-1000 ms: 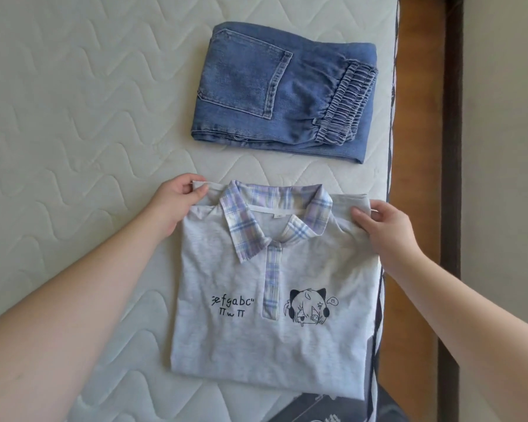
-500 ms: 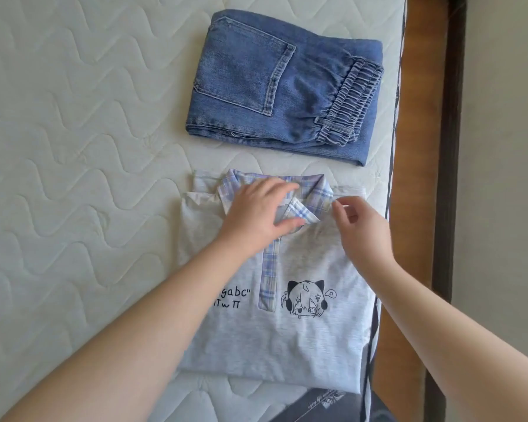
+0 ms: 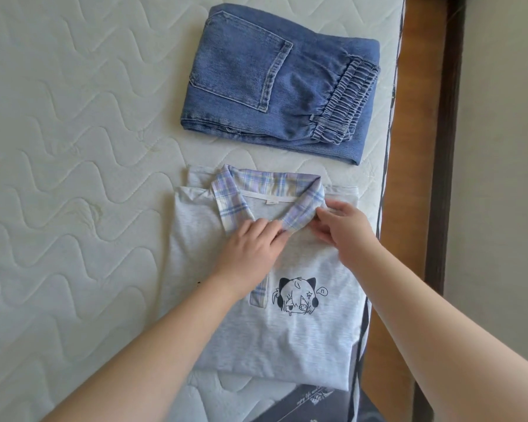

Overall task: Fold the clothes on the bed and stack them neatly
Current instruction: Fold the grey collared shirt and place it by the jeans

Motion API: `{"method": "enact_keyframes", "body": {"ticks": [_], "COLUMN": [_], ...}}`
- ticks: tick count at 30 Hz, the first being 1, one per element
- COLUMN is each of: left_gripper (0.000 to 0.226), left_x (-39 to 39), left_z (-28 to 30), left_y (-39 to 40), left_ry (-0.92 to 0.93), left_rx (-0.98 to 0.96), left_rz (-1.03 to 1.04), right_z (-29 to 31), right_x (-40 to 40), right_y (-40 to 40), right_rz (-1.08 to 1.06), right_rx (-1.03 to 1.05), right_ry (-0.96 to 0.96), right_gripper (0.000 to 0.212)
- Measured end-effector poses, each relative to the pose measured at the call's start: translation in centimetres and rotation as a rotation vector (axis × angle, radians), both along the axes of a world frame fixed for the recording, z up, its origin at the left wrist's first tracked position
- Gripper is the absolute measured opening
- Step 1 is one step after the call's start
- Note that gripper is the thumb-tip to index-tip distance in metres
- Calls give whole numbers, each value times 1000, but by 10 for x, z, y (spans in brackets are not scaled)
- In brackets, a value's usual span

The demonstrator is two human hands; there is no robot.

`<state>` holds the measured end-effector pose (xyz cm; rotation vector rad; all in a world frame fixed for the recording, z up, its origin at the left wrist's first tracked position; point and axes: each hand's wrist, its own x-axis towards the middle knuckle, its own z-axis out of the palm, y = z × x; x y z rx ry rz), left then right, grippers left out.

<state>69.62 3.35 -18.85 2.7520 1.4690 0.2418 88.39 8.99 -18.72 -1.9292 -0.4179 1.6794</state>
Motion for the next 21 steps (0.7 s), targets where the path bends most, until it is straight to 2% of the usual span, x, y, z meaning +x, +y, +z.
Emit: {"method": "enact_keyframes", "body": {"ticks": [2,4,7,10,12,15,16,19,21], "left_gripper": [32,30,4,14,21,26,29,42,44], "left_x": [1,6,14,17,17,4,-4,-37,-56], "left_z": [-4,-3,0,3,8,11,10,2,-2], "left_y": [-8,-12,-9,0,11,35,46,81,101], "left_ry": [37,5,-133,-315,-346,-401,-418,-311,-211], "left_rx": [-112,-152,-153,-222,-222,-208,-241,-405,-485], "left_rz": [7,23,89,218,329,489,548,725,768], "right_z": [-3,-4,-3,0,1,0,-1,-3,-4], "right_x": [7,10,11,8,5,5,6,11,12], "right_y": [-2,0,7,26,37,45,46,44,41], "right_rz": [185,251,334,476,592,752,754,703,688], "right_rx": [60,153,329,392,370,373,372,348,362], "right_ry": [-352,-483,-504,-477,-467,-574,-586,-593,-600], "right_gripper": [18,14,20,33,38,13,22,38,41]}}
